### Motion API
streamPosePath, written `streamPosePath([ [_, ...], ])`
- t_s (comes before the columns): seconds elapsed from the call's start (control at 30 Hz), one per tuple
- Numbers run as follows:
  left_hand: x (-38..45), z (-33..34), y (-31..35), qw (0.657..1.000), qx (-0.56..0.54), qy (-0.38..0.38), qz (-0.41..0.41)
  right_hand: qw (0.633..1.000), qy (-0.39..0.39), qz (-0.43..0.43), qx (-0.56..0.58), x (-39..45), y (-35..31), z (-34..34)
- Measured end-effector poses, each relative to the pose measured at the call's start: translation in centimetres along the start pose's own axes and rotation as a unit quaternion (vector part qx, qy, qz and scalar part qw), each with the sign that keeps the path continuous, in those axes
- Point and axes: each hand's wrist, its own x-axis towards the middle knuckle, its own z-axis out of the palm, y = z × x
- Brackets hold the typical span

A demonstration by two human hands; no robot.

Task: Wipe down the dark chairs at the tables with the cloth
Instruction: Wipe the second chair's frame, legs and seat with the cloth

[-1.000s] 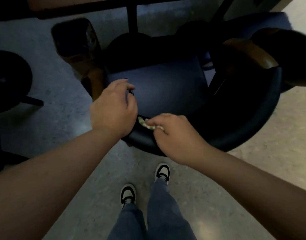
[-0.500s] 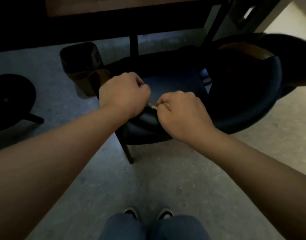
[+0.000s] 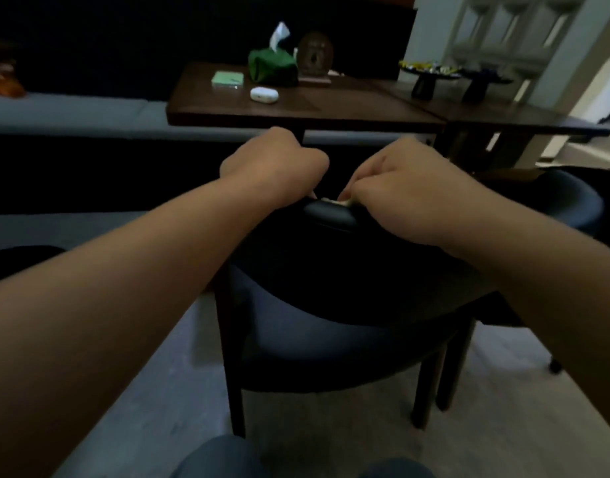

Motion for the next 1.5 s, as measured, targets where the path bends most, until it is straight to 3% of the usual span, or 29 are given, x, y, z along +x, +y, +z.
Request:
streamPosePath([
  [0.23, 0.2, 0.0, -0.8, 0.989, -0.119, 0.077, 0.035, 0.984, 0.098, -0.151, -0.013, -1.8, 0.9, 0.3],
  [0.33, 0.5, -1.0, -2.1, 0.972, -0.217, 0.011, 0.09, 0.967, 0.162, -0.184, -0.07, -2.5, 1.1, 1.1],
  [0.4, 0.2, -1.8, -4.0, 0.977, -0.151, 0.007, 0.153, 0.913, 0.275, -0.278, -0.12, -3.5, 1.5, 2.2],
  [0.5, 0.2, -2.5, -8.4, 0.98, -0.13, -0.012, 0.149, 0.79, 0.374, -0.452, -0.178, -4.8, 2.6, 5.2],
  [0.57, 0.6, -2.0, -10.7, 0.971, -0.187, -0.028, 0.144, 0.711, 0.379, -0.535, -0.254, -4.8, 3.0, 7.8],
  [0.67, 0.3, -1.1, -10.6, 0.954, -0.238, -0.01, 0.183, 0.666, 0.322, -0.595, -0.312, -4.2, 2.7, 10.1],
  [0.83, 0.6, -0.9, -11.2, 0.923, -0.336, -0.063, 0.176, 0.643, 0.327, -0.617, -0.315, -2.6, 0.9, 11.3],
  [1.0, 1.0, -0.6, -12.0, 0.903, -0.36, -0.072, 0.222, 0.641, 0.363, -0.461, -0.494, 0.2, 0.7, 13.2],
  [1.13, 1.3, -0.3, -12.0, 0.903, -0.367, -0.062, 0.216, 0.639, 0.36, -0.427, -0.529, 1.2, 1.9, 16.0],
  [1.23, 1.5, -0.3, -11.9, 0.907, -0.363, -0.064, 0.206, 0.676, 0.266, -0.433, -0.534, 0.8, 3.9, 19.1],
  [1.33, 1.5, 0.0, -11.8, 0.902, -0.377, -0.059, 0.2, 0.643, 0.22, -0.469, -0.564, 0.8, 5.3, 20.3],
  [1.4, 1.4, 0.3, -11.6, 0.9, -0.387, -0.044, 0.194, 0.645, 0.209, -0.483, -0.554, 1.0, 4.8, 20.0],
  [1.5, 1.2, 1.0, -11.3, 0.897, -0.397, -0.01, 0.194, 0.64, 0.241, -0.487, -0.544, 0.8, 3.2, 18.5],
])
